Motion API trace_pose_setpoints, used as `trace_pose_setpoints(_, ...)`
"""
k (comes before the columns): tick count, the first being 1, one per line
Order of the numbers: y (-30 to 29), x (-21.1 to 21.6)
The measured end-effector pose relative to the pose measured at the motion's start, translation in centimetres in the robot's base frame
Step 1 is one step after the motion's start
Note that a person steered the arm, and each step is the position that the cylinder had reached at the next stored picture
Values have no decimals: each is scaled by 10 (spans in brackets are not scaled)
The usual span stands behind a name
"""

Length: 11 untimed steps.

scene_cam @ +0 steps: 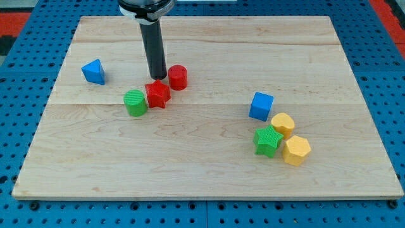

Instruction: Slide the red circle into the green star

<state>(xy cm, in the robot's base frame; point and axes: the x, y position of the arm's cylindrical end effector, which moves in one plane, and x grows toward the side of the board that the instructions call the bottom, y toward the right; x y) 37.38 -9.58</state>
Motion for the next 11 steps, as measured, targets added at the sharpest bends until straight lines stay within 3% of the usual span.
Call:
trace_pose_setpoints(1,9,-7)
trace_pose_setpoints(2,56,1)
trace_pose_setpoints(3,30,16)
trace_pose_setpoints(4,37,-2)
trace_pose_setpoints(5,113,6)
trace_pose_setpoints(6,141,49)
trace_pose_setpoints(7,97,24)
trace_pose_setpoints(8,91,27)
trace_pose_setpoints(9,136,57)
trace_pose_setpoints(10,136,75)
trace_pose_setpoints(11,97,57)
